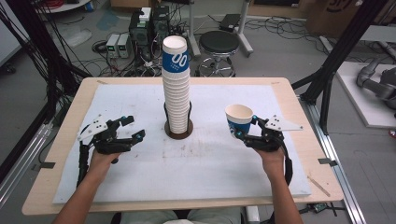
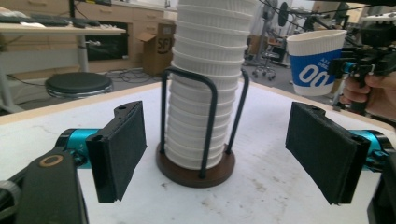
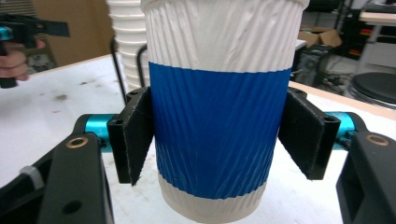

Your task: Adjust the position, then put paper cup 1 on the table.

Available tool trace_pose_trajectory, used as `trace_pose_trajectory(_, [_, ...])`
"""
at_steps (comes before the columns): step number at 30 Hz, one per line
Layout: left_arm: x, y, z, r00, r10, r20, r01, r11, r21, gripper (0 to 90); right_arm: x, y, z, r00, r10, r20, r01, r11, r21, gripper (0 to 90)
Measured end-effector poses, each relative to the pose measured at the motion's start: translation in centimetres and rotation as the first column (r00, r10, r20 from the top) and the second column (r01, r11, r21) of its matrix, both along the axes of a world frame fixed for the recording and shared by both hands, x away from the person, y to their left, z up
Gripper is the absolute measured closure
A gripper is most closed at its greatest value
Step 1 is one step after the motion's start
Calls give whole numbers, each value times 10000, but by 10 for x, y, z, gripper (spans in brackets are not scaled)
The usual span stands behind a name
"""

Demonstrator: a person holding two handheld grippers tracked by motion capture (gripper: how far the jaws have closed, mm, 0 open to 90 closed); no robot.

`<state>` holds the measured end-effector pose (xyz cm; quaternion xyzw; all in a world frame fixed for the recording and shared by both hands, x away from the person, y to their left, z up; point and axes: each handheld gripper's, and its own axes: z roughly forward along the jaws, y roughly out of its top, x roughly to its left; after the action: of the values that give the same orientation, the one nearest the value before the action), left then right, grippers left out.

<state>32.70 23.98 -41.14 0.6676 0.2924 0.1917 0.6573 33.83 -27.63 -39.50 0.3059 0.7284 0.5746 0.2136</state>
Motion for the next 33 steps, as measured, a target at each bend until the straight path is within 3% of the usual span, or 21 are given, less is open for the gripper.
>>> trace_pose_trajectory(3, [-1, 3, -1, 9999, 115, 11, -115, 9998, -170, 201, 0, -3, -1, 9999, -137, 3, 137, 9999, 64, 317])
trace_pose_trajectory(24, [-1, 9, -3, 9990, 436, -112, -437, 9990, -17, 200, -2, -17, 0, 9976, -694, 34, 694, 9975, 144, 315])
trace_pose_trajectory(29, [-4, 9, -1, 9986, 523, -45, -523, 9986, 81, 201, 2, -17, -2, 9952, -980, 42, 980, 9952, -78, 315])
trace_pose_trajectory(33, [-6, 9, -2, 9984, 564, -67, -564, 9984, 96, 201, 11, -20, -8, 9883, -1525, -98, 1523, 9882, -171, 315])
